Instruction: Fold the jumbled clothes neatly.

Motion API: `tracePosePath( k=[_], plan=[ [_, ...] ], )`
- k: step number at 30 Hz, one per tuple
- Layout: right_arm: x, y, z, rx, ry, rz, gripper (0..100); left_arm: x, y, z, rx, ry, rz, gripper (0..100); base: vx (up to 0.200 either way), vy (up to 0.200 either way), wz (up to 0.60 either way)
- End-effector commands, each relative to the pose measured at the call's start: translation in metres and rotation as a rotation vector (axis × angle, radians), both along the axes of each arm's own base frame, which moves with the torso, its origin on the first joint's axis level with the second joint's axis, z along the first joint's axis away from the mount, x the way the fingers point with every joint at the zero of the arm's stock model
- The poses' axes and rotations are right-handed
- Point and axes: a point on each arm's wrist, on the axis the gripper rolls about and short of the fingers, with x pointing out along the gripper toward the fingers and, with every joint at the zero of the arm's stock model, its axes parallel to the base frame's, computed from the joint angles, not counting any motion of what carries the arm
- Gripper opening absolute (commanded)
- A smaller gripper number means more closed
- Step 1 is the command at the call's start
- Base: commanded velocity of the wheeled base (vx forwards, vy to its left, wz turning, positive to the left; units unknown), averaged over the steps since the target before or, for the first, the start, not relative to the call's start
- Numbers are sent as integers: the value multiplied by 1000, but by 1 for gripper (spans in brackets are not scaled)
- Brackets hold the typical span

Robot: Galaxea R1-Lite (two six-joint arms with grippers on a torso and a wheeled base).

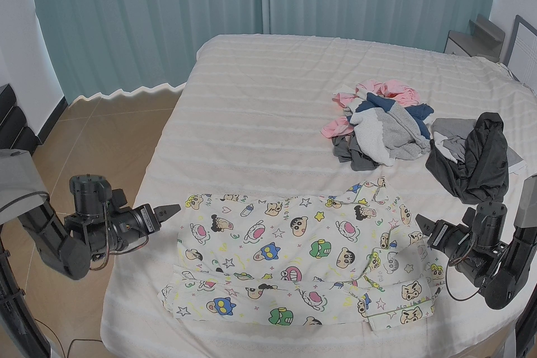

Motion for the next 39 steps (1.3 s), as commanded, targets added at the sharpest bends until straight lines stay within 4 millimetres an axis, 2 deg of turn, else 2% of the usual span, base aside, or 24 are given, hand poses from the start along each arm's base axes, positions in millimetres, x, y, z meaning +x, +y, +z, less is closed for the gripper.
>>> tracePosePath(
  k=[1,8,11,24,36,39],
  plan=[
    [3,7,-1,6,-7,28,100,67,7,-33,188,12,-70,100,0,0,0],
    [0,15,0,32,-9,56,100,115,-8,-50,201,58,-115,100,0,0,0],
    [0,15,0,33,-9,56,100,127,-12,-57,209,55,-130,100,0,0,0],
    [-3,18,0,34,-1,72,100,149,-24,-85,201,51,-154,100,0,0,0],
    [3,19,-3,37,0,74,100,149,-37,-82,166,44,-181,100,0,0,0],
    [12,17,-4,51,-13,83,100,148,-37,-81,152,44,-193,100,0,0,0]
  ],
)
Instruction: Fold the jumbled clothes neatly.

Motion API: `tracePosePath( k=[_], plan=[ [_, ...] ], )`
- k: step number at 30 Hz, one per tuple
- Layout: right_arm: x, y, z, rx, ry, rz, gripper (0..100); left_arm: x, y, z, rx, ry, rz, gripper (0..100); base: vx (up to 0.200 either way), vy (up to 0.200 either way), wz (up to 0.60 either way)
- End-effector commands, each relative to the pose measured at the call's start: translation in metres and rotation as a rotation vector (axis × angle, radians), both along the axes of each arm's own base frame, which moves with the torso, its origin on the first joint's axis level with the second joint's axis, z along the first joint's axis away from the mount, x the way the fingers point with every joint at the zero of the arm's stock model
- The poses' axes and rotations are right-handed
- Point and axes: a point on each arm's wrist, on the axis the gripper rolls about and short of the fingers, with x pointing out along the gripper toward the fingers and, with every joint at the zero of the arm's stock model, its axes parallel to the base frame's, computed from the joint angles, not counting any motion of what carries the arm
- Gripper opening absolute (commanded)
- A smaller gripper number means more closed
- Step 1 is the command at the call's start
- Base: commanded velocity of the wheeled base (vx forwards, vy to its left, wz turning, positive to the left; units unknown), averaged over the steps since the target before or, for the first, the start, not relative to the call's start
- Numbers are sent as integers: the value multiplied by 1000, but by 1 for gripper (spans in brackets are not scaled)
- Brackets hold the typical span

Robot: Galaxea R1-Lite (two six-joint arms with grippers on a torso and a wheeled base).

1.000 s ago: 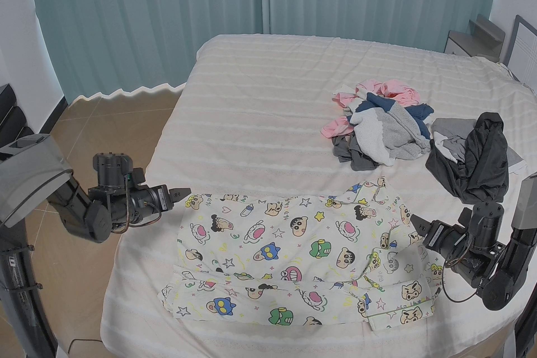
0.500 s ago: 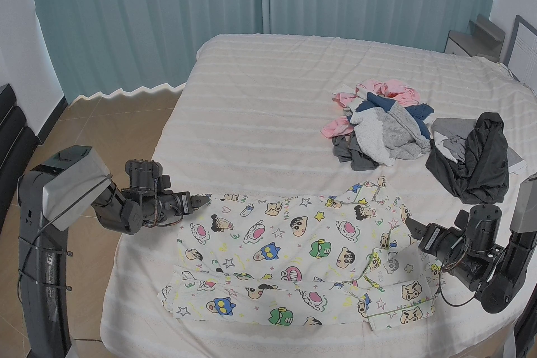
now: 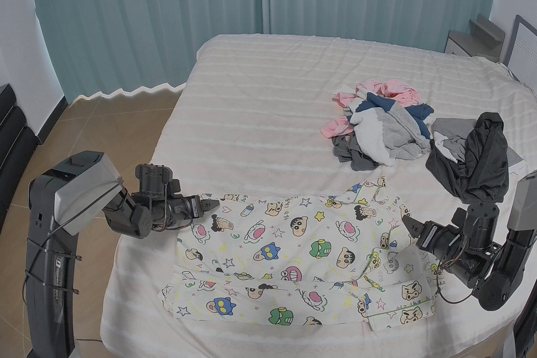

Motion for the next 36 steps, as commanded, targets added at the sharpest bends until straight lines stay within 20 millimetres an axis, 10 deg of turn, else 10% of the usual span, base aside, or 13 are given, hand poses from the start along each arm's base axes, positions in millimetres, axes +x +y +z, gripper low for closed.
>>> tracePosePath(
  k=[1,19,36],
  plan=[
    [17,-2,-4,18,-11,12,100,0,0,0,-14,7,-1,0,0,0,0],
    [157,-39,-24,-84,171,41,100,-28,33,43,-58,-88,88,0,0,0,0],
    [202,-22,-58,-150,113,206,100,-30,31,42,-59,-92,86,0,0,0,0]
  ],
)
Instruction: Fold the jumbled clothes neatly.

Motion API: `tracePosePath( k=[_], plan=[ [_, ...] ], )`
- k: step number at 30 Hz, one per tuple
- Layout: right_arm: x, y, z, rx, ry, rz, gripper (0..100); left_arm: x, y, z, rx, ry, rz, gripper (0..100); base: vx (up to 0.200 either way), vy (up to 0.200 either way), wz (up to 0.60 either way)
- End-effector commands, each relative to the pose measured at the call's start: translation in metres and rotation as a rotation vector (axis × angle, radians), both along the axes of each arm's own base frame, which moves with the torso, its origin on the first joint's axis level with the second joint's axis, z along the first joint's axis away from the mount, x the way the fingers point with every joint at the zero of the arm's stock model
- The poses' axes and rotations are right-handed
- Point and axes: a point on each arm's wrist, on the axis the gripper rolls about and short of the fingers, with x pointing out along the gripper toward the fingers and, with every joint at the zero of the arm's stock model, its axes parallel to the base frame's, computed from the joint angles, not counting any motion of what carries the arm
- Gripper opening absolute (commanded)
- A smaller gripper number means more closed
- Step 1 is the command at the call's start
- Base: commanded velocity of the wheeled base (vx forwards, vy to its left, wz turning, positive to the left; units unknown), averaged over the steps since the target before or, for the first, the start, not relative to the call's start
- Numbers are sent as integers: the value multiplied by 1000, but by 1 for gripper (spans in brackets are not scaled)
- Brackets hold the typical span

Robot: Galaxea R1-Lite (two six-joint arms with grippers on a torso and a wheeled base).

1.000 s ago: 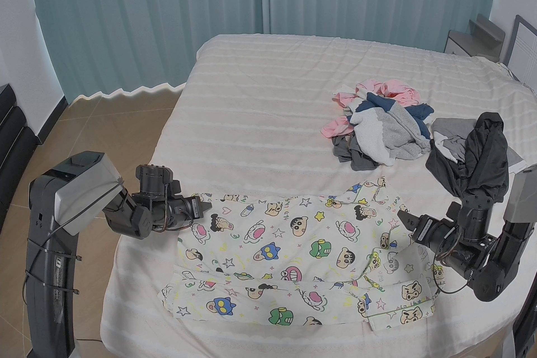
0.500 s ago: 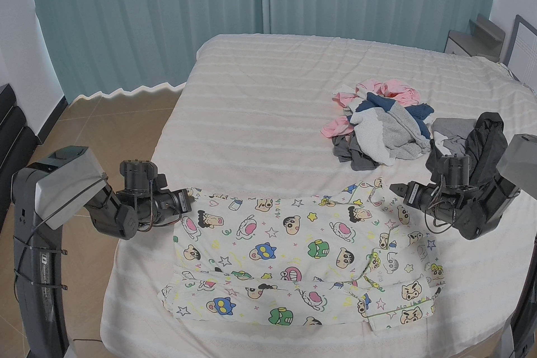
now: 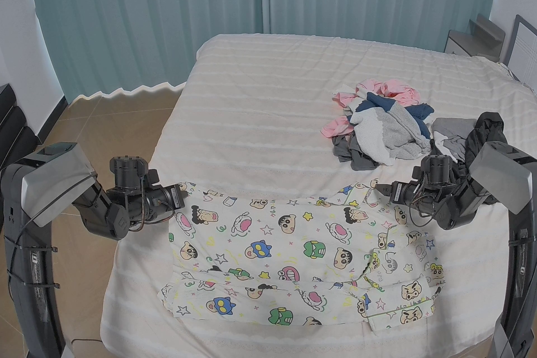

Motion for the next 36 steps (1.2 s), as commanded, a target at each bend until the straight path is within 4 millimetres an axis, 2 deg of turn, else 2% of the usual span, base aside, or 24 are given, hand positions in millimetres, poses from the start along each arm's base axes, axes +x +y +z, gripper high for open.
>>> tracePosePath(
  k=[1,8,15,21,36],
  plan=[
    [3,7,-14,5,17,28,100,-1,0,1,0,-2,2,0,0,0,0],
    [5,10,-24,13,4,50,100,0,0,0,1,0,3,0,0,0,0],
    [2,10,-24,17,-20,50,100,0,0,-2,1,6,3,0,0,0,0],
    [-20,16,-28,49,20,150,100,2,0,-10,4,18,6,0,0,0,0],
    [-21,16,-30,34,18,176,100,3,-1,-9,2,12,5,0,0,0,0]
  ],
)
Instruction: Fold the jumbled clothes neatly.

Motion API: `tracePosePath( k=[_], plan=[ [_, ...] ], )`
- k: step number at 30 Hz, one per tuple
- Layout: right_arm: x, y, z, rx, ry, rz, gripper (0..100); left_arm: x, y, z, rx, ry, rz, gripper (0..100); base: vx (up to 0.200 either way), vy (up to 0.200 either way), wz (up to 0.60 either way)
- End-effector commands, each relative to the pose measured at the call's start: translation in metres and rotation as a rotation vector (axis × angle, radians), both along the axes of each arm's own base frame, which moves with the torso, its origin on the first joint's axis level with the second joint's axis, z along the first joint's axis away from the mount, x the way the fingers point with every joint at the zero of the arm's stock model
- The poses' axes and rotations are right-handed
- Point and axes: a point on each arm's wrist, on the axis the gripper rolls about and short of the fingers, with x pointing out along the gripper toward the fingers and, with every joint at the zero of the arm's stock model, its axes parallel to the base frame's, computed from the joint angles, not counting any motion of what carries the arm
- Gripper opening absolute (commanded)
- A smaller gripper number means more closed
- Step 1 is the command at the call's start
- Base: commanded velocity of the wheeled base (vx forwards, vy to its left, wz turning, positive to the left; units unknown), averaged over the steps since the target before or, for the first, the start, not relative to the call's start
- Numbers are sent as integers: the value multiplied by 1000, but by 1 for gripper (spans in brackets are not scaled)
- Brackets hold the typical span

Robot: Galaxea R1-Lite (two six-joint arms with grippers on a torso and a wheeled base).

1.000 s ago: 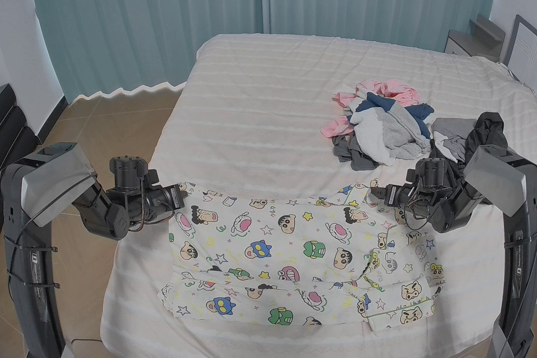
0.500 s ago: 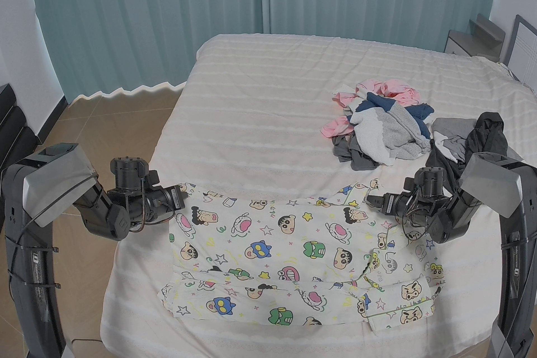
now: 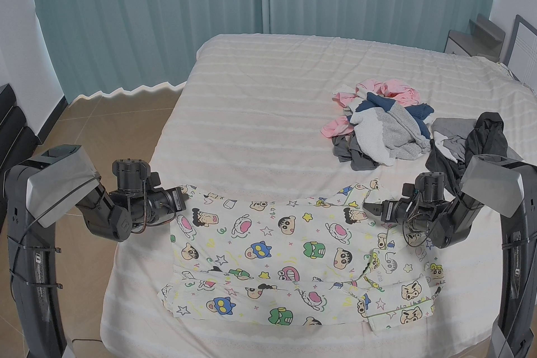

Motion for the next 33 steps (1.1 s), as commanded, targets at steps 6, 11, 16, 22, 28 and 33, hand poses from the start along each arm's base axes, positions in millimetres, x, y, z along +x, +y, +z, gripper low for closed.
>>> tracePosePath(
  k=[6,11,16,22,28,33],
  plan=[
    [-3,0,3,-1,-5,8,0,0,0,1,4,-7,0,0,0,0,0],
    [-6,-3,14,10,-44,9,0,1,1,3,22,-21,29,0,0,0,0],
    [-17,-7,29,38,-60,24,0,-1,0,2,94,-40,29,0,0,0,0],
    [-29,-10,39,76,-85,18,0,0,-4,5,131,-79,64,0,0,0,0],
    [-40,-19,40,110,-52,3,0,0,-8,7,139,-99,81,0,0,0,0],
    [-48,-24,32,120,20,-19,0,-17,-9,-8,186,-21,44,0,0,0,0]
  ],
)
